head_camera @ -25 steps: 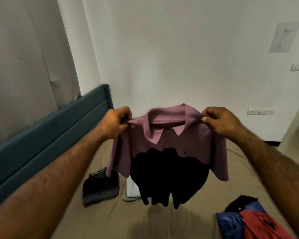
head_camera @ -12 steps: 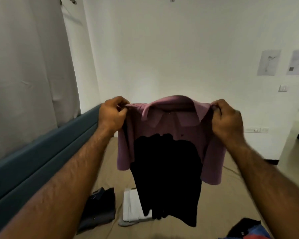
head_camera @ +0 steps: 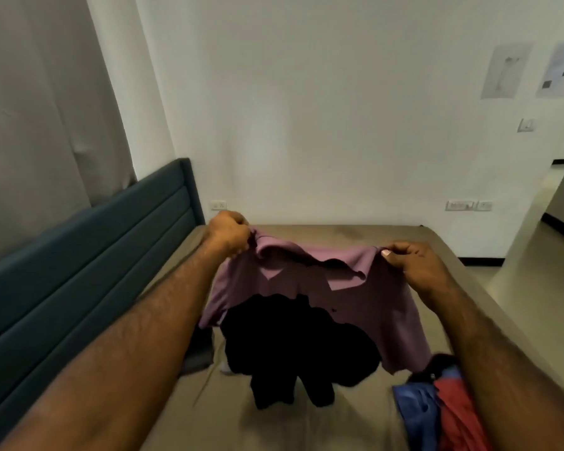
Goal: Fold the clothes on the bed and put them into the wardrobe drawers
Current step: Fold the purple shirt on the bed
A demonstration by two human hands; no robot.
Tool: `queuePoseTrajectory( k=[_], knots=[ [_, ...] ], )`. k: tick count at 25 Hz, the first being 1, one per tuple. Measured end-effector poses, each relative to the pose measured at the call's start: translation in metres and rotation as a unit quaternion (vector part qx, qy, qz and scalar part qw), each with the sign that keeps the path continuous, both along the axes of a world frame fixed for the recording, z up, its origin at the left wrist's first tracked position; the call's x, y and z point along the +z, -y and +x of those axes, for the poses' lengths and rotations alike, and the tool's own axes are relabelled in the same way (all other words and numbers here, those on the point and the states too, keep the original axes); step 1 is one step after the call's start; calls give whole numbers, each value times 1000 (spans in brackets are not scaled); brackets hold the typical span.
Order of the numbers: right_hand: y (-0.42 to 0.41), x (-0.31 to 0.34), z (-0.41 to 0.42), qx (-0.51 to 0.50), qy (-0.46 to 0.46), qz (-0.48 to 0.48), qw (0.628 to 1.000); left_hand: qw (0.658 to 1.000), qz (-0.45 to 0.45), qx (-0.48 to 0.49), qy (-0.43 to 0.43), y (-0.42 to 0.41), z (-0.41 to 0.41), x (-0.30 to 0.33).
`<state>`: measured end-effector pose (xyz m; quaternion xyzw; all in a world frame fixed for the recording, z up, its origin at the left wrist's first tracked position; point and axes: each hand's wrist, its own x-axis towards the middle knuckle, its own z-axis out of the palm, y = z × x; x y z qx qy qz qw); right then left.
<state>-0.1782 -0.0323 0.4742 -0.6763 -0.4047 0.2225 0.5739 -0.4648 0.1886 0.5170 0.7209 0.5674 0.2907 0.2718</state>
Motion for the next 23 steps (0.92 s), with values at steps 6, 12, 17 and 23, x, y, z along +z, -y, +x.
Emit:
queuePoseTrajectory(
  k=[6, 12, 17, 23],
  knots=[
    [49, -96, 23, -106, -33, 30, 993, 957, -173, -60, 224, 30, 92, -86],
    [121, -83, 15, -136, 20, 129, 982, 895, -276, -103, 336, 48, 152, -105],
    [114, -104, -104, 40, 96, 76, 992, 933, -239, -97, 250, 18, 104, -138],
    [29, -253, -268, 228, 150, -151, 950, 972, -48, -67, -219, -49, -18, -270]
  ],
)
